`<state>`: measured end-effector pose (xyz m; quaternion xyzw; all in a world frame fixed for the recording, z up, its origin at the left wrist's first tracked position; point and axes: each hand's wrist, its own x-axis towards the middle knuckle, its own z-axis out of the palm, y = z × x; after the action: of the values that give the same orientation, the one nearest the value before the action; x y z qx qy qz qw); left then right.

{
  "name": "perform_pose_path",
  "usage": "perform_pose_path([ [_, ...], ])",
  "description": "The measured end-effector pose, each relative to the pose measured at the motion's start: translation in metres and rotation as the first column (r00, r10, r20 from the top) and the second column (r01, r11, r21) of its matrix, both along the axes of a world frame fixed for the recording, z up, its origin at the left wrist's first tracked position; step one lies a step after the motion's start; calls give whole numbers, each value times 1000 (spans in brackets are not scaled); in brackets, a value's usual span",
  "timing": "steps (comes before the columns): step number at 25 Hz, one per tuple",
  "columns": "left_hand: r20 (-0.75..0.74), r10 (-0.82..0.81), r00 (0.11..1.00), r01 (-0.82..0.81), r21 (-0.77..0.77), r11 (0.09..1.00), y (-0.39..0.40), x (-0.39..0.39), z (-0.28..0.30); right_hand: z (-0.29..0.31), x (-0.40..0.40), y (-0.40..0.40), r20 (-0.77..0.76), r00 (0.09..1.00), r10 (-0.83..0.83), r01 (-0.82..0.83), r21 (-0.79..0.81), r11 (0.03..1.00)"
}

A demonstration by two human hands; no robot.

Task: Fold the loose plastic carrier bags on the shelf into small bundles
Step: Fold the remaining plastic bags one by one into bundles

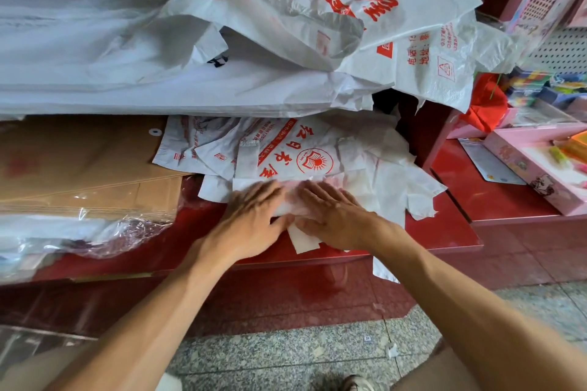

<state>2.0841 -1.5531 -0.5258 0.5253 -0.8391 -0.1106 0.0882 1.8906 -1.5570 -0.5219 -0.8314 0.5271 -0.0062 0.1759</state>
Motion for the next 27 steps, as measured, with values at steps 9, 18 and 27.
perform_pose_path([
  [9,45,141,989,-145,124,982,-11,21,12,43,-53,-5,-90,950,-299,312,193,930],
  [18,-497,459,736,-393,239,888,-16,26,11,27,-71,-14,103,924,-369,366,53,929],
  [27,-530,612,586,-551,293,781,-25,40,0,22,-75,-15,532,730,-429,531,-46,846],
])
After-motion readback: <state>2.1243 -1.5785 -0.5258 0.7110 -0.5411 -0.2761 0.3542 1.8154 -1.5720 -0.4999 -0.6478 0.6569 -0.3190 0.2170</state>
